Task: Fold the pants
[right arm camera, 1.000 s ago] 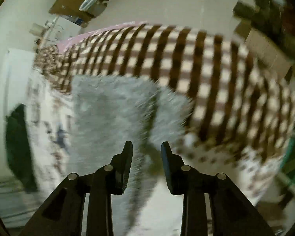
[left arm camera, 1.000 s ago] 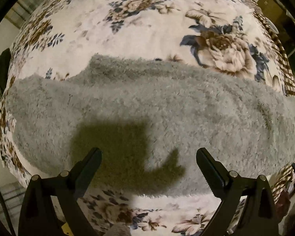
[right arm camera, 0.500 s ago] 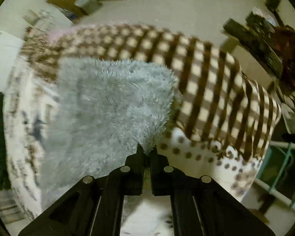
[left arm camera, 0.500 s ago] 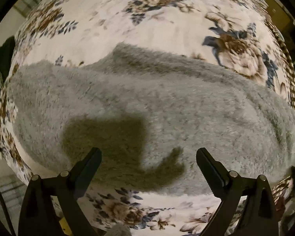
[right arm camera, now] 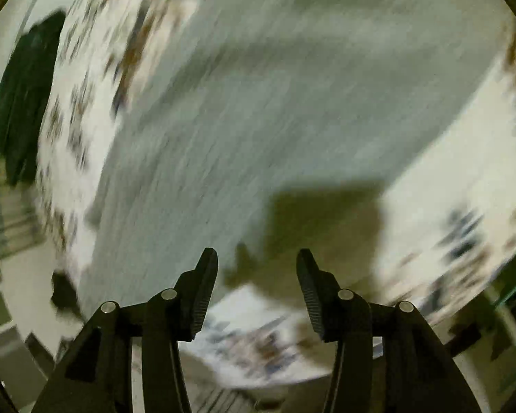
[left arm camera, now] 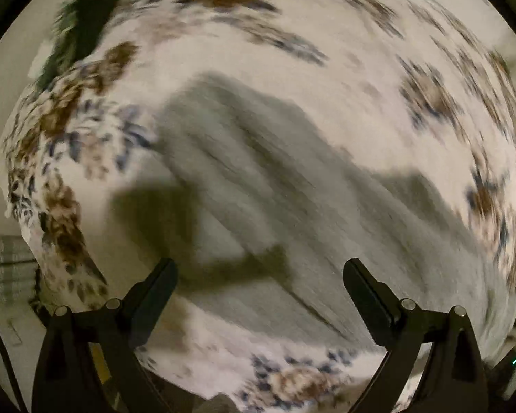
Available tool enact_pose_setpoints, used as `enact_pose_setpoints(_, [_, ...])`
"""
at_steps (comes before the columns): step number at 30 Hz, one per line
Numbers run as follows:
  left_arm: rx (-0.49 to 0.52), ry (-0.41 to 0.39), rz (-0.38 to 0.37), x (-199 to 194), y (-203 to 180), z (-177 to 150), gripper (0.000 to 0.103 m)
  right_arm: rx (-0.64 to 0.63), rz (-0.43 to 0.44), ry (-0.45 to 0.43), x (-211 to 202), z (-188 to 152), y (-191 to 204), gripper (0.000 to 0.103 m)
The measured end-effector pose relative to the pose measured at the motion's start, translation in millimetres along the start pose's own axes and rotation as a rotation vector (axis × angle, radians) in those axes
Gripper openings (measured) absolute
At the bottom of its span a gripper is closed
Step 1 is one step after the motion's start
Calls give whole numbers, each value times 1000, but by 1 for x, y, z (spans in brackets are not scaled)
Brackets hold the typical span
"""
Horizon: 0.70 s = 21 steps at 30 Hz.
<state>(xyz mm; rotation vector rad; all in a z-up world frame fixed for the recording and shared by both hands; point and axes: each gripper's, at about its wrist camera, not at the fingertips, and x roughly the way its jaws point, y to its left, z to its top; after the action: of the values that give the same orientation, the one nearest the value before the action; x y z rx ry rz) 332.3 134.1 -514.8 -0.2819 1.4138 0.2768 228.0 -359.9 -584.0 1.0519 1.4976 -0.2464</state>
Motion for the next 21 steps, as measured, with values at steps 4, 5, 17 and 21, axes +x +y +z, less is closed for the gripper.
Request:
enact_pose_setpoints(4, [-37,-1,4,19,50,38,98,85,64,85,62,-47,27,51])
enact_pose_setpoints(5, [-50,12,-15,24,56,43,97,107,76,85,71,-54,28,51])
enact_pose_setpoints(17, [-120,-32,-225,59,85,84,9,83,-9,-96,92,-97,82,8])
enact_pose_setpoints(21, [-151,-117,-235,13,106,69,8,19,-20,-120,77,-101,105,7])
